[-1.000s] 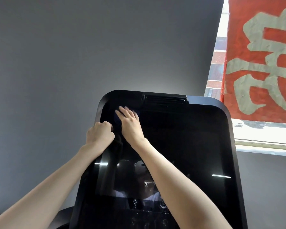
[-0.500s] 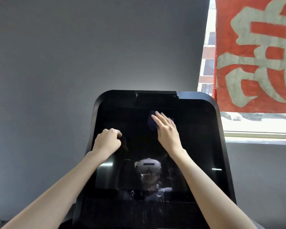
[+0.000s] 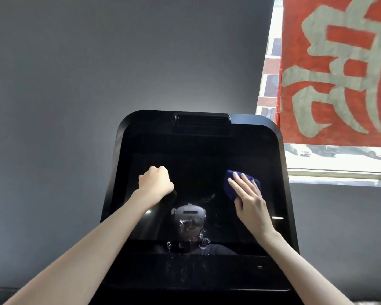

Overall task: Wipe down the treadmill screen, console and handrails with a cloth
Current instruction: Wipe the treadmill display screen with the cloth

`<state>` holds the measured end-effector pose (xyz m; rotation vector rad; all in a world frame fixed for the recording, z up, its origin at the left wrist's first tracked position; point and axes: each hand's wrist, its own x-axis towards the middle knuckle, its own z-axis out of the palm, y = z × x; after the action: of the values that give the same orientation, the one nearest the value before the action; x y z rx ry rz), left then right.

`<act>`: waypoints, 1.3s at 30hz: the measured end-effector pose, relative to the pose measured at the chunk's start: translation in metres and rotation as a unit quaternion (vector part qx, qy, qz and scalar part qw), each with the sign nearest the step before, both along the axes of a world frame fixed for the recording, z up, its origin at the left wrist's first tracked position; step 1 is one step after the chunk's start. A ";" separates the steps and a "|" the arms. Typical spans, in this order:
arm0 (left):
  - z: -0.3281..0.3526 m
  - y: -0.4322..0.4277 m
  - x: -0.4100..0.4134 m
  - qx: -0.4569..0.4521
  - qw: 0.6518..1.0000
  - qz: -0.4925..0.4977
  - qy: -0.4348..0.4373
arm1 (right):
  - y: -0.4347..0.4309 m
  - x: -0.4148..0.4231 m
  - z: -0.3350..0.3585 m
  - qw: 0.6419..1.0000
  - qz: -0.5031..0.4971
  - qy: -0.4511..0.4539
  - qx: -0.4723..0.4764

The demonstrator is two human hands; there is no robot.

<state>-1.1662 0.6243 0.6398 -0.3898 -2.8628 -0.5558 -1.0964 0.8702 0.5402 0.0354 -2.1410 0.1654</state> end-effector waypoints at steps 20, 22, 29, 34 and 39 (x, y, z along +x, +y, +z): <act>0.002 -0.004 -0.004 -0.004 1.000 0.004 0.004 | 0.028 -0.045 0.094 0.984 -0.079 -0.012 -0.157; 0.001 -0.002 -0.004 -0.013 1.000 0.008 0.012 | -0.004 -0.052 0.079 0.990 -0.056 0.001 -0.127; 0.002 -0.006 -0.008 -0.008 1.000 0.011 0.005 | -0.017 -0.008 -0.003 0.954 0.171 -0.087 0.232; 0.001 -0.003 -0.009 -0.010 1.000 0.014 0.004 | 0.006 -0.054 0.073 0.997 0.028 -0.010 -0.076; -0.006 -0.003 -0.013 -0.004 1.000 0.014 0.011 | -0.043 -0.070 0.070 0.986 0.034 0.008 -0.161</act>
<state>-1.1797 0.6214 0.6334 -0.3552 -2.8452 -0.5310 -1.1661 0.8269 0.6106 -0.0797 -2.0745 0.5477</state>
